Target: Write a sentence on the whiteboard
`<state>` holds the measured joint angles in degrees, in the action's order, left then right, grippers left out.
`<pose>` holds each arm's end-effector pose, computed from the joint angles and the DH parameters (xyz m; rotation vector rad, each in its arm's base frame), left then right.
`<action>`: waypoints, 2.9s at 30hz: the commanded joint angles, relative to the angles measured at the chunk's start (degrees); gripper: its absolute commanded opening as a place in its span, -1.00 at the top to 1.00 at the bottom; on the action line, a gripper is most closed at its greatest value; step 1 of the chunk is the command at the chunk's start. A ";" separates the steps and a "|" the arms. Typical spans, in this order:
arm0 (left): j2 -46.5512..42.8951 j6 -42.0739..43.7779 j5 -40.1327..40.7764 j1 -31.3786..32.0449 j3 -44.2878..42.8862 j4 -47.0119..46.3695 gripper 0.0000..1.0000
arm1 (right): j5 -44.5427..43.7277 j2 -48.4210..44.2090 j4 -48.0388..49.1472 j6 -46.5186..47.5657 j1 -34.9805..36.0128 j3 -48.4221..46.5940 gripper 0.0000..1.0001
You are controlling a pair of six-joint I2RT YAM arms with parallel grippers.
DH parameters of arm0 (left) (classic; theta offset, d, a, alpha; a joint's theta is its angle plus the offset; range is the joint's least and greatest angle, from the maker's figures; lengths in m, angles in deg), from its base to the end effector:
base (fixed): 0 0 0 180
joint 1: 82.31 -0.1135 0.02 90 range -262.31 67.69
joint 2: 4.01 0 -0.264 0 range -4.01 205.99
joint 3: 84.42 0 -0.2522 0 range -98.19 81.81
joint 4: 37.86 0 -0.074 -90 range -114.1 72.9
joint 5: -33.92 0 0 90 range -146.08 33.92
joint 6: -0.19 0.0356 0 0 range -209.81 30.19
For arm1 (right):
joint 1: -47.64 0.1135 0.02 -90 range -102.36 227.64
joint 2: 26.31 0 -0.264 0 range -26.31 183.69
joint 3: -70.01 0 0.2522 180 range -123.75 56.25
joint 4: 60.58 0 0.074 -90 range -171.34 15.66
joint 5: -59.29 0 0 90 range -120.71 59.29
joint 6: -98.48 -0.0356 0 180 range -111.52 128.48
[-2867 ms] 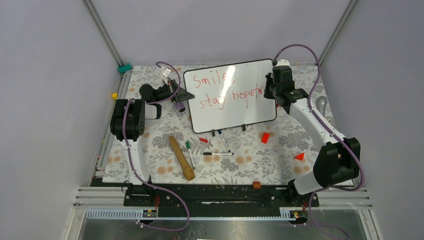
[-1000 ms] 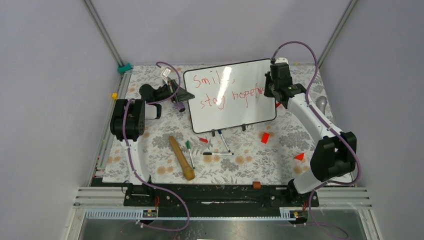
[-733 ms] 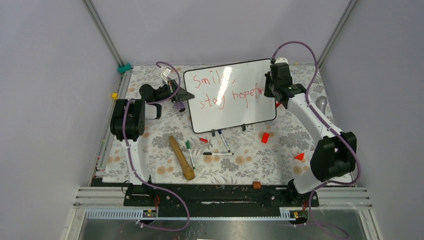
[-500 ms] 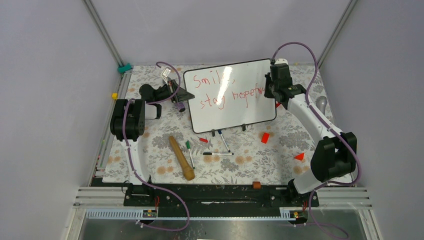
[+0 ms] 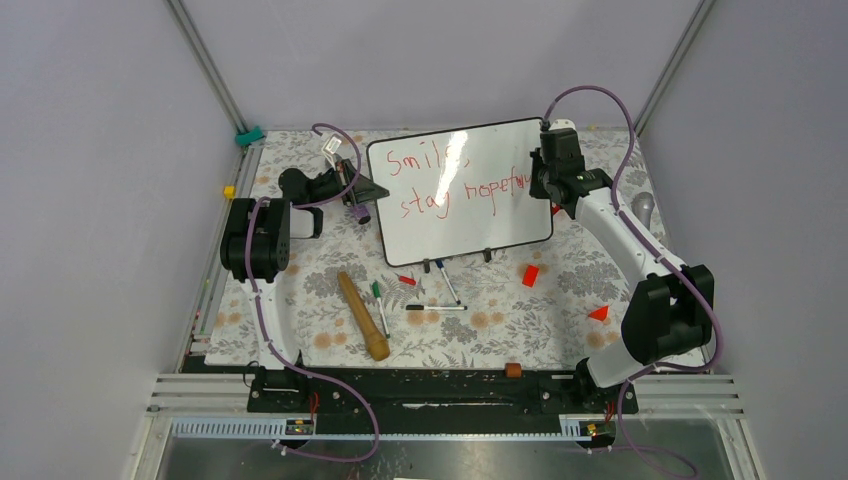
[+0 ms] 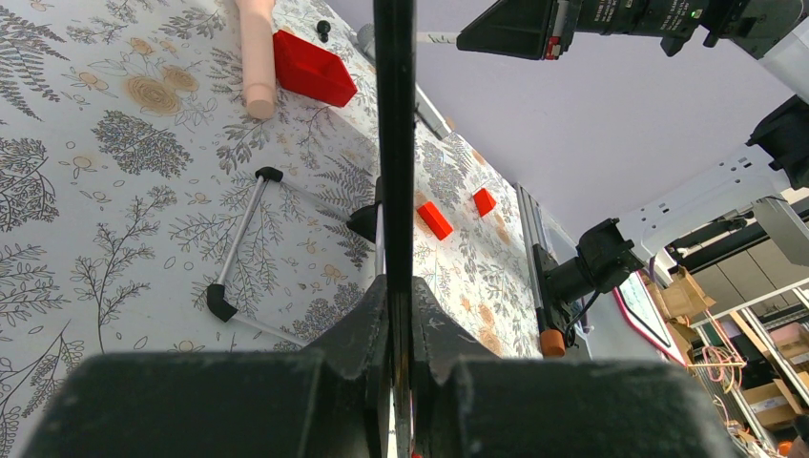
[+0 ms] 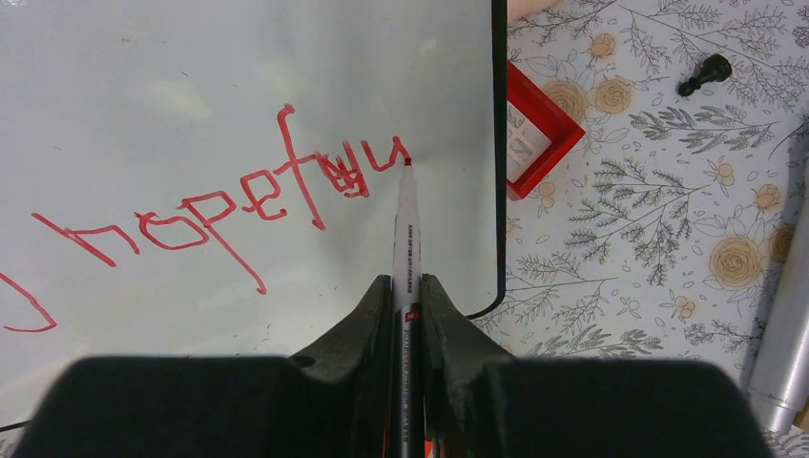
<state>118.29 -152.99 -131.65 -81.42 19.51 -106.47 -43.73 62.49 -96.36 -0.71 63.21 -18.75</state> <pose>0.4116 -0.0409 0.1861 0.5328 1.6367 -1.6307 0.3439 0.0875 0.3137 0.0057 2.1775 -0.0039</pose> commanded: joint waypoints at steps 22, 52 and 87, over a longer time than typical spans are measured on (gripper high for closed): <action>-2.75 0.55 -5.74 0.68 0.47 -2.07 1.00 | -1.88 -5.78 1.45 1.65 -0.46 -3.38 1.00; -3.69 1.64 -5.67 0.59 1.49 -2.10 1.00 | -1.14 -7.76 8.73 -1.42 -0.46 3.98 1.00; -3.47 1.39 -5.70 0.63 1.27 -2.12 1.00 | -5.05 1.24 5.93 0.06 -0.40 -4.36 1.00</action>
<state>117.74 -152.16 -131.61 -81.40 20.12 -106.47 -46.61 62.99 -91.64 -1.37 62.97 -20.63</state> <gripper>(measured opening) 0.066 0.180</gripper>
